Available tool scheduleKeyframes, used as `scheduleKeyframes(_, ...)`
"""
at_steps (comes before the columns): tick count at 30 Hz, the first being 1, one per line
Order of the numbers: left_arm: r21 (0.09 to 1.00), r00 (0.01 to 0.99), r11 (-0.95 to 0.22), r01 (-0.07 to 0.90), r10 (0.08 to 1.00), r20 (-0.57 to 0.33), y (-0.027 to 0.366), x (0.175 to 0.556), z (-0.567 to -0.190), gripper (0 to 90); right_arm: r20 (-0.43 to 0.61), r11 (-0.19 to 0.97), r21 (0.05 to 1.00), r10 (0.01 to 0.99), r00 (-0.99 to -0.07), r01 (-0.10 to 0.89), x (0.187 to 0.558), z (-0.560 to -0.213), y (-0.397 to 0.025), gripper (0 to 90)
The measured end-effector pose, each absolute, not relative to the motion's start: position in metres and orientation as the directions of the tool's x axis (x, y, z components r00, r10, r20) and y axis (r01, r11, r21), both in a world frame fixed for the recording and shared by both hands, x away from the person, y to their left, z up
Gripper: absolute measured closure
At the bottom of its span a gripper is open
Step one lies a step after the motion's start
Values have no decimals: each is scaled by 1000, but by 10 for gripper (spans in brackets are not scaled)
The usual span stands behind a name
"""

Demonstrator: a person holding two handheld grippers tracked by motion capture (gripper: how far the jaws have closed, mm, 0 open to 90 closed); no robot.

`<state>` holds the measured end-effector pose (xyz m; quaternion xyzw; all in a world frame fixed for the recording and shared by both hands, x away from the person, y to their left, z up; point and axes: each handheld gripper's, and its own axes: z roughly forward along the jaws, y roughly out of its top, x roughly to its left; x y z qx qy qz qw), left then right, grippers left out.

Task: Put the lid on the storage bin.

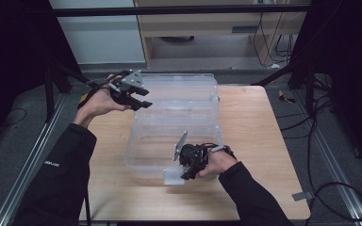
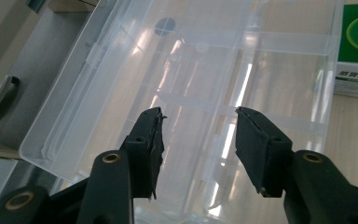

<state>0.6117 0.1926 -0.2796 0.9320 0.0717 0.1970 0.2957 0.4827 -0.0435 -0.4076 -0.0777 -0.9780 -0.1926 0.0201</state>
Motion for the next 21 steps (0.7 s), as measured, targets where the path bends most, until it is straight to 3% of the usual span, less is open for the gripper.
scheduleKeyframes(13,513,925,-858,-19,180,336,180,630,-290,551,67,914,375,139,-988,154,483,-408,-44,635)
scheduleKeyframes(21,472,938,-881,-39,131,322,171,632,-299,635,68,914,376,137,-988,153,483,-408,-44,635)
